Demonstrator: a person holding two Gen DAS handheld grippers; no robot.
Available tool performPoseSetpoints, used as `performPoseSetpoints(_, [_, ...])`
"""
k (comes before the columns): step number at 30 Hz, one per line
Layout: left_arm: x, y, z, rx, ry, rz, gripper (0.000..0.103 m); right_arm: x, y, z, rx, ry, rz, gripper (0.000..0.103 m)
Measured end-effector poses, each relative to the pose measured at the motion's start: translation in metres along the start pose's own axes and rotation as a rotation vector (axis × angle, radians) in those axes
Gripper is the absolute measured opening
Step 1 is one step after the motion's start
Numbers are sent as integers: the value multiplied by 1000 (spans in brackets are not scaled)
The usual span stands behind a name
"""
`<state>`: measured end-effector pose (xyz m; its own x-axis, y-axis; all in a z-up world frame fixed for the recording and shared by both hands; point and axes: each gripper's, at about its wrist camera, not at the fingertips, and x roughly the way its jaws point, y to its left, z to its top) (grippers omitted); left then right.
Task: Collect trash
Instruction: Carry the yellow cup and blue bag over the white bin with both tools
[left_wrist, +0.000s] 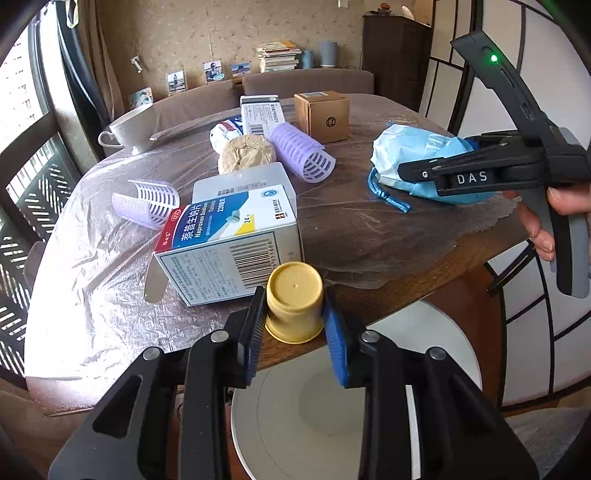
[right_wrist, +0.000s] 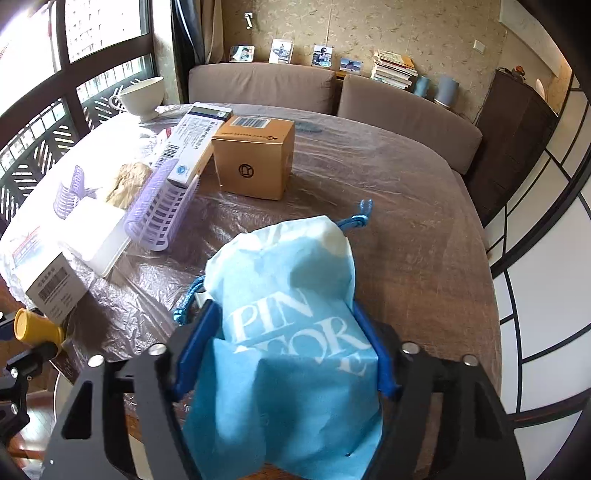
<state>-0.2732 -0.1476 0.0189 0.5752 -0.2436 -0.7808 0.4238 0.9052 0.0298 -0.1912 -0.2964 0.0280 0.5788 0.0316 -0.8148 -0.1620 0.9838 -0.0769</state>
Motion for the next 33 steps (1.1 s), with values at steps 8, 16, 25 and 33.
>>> performPoseSetpoints(8, [-15,1,5,-55,-33,-72,33,-19,-6,-4,33,-37,56,61])
performPoseSetpoints(16, [-22,-6,6,-93,-48,-88,33,-44,-14,-12,80,-64,140,60])
performPoseSetpoints(25, [-31,-6,0,-175,-30,-71,33,-67,-9,-27,95,-64,233,60])
performPoseSetpoints(33, [-44,-2,-12,-188,-21,-67,33,-92,13,-56,91,-25,273,60])
